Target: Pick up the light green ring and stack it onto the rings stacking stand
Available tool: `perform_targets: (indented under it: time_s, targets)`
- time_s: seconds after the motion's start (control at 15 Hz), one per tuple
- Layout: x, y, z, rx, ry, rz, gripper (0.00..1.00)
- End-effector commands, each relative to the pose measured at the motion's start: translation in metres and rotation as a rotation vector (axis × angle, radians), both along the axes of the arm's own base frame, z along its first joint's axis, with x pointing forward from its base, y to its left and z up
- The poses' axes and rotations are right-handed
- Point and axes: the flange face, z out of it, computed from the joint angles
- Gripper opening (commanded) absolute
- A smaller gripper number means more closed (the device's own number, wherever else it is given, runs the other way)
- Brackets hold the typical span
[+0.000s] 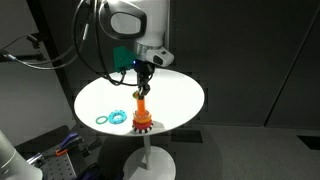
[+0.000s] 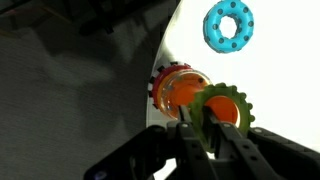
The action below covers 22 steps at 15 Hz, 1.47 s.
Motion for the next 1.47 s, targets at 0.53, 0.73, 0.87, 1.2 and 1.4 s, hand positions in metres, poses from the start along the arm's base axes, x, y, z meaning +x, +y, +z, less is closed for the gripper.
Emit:
perform_targets:
  time_s: [0.53, 0.73, 0.87, 1.2, 1.4]
  targets:
    - [0.0048, 0.0062, -0.0027, 0.030, -0.015, 0.066, 0.69]
    - [0.0053, 0.0073, -0.0039, 0.029, -0.010, 0.075, 0.92]
    - [0.0060, 0.0078, -0.0034, 0.025, -0.010, 0.077, 1.00]
    - [0.0077, 0.0065, -0.0001, 0.010, -0.014, 0.077, 1.00]
    - [0.0076, 0.0039, 0.0013, -0.006, -0.016, 0.076, 1.00]
